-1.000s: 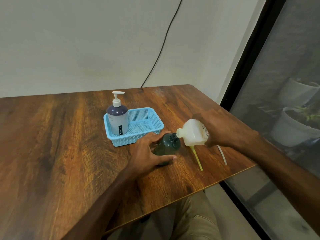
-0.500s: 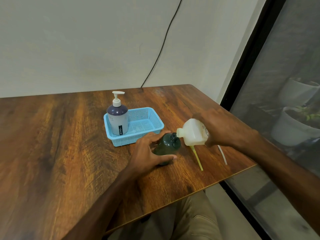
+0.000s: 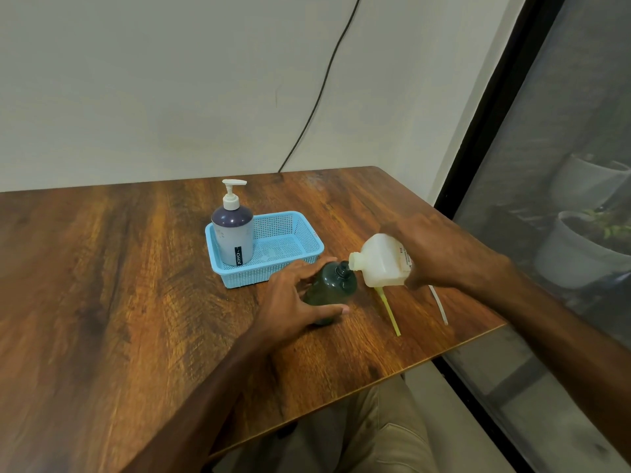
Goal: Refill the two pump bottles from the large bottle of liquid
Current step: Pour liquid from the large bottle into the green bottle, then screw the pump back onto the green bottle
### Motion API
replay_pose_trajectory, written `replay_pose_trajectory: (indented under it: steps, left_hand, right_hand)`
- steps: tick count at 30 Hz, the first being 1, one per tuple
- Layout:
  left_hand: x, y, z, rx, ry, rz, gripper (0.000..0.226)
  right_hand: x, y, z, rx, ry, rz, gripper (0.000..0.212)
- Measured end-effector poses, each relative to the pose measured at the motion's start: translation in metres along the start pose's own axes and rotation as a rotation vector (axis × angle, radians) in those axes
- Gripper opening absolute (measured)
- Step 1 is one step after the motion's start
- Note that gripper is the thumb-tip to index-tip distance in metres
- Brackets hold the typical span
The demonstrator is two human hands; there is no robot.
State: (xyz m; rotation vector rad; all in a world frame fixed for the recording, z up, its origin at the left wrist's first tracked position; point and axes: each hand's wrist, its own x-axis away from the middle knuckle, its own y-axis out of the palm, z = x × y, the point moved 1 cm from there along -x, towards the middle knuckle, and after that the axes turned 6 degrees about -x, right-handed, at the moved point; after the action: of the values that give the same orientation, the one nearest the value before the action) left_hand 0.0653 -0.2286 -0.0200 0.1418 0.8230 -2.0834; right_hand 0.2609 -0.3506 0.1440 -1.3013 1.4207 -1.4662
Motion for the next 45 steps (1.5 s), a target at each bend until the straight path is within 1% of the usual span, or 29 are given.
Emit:
replay_pose_trajectory:
  steps: [2,4,7,11,13,16,19,22,27,32,36,39,42,45]
  left_hand:
    - [0.0,0.0,0.0,-0.003,-0.006,0.006,0.082]
    - [0.0,0.0,0.0,-0.004,-0.018,0.002,0.083]
    - [0.001,0.001,-0.002,0.03,-0.038,-0.005,0.09]
    - [0.001,0.002,-0.005,0.049,-0.072,0.011,0.095]
    - [0.0,0.001,-0.006,0.057,-0.091,0.016,0.099]
    - [0.001,-0.001,-0.007,0.097,-0.1,0.019,0.099]
    - [0.003,-0.005,-0.004,0.089,-0.109,0.024,0.088]
    - [0.005,-0.01,-0.002,0.029,-0.124,0.055,0.076]
    - [0.007,-0.015,-0.004,0.005,-0.133,0.096,0.074]
    - [0.01,-0.018,-0.005,0.042,-0.145,0.137,0.08]
    - [0.011,-0.018,-0.003,0.053,-0.139,0.146,0.079]
    - [0.011,-0.017,-0.003,0.064,-0.136,0.149,0.083]
    - [0.011,-0.017,-0.003,0.072,-0.146,0.15,0.083]
    - [0.012,-0.016,-0.003,0.073,-0.166,0.161,0.08]
  right_hand:
    - [-0.002,0.0,0.002,-0.035,0.004,-0.005,0.079]
    - [-0.001,0.001,0.002,-0.007,-0.02,0.035,0.076]
    - [0.004,0.009,0.005,0.039,-0.022,0.112,0.089]
    - [0.007,0.02,0.009,0.001,-0.063,0.192,0.093]
    - [0.006,0.026,0.013,-0.085,-0.054,0.2,0.095]
    - [0.0,0.038,0.019,-0.214,-0.03,0.192,0.095]
    - [-0.012,0.053,0.024,-0.328,0.002,0.221,0.094]
    - [-0.023,0.063,0.023,-0.481,0.007,0.296,0.092]
    - [-0.039,0.079,0.016,-0.709,-0.004,0.394,0.089]
    - [-0.053,0.103,0.004,-0.838,0.047,0.519,0.086]
    - [-0.062,0.124,-0.009,-0.96,0.088,0.616,0.09]
    - [-0.066,0.136,-0.013,-1.0,0.144,0.678,0.091]
    - [-0.071,0.142,-0.012,-1.034,0.161,0.685,0.093]
    - [-0.075,0.14,-0.009,-1.036,0.138,0.659,0.096]
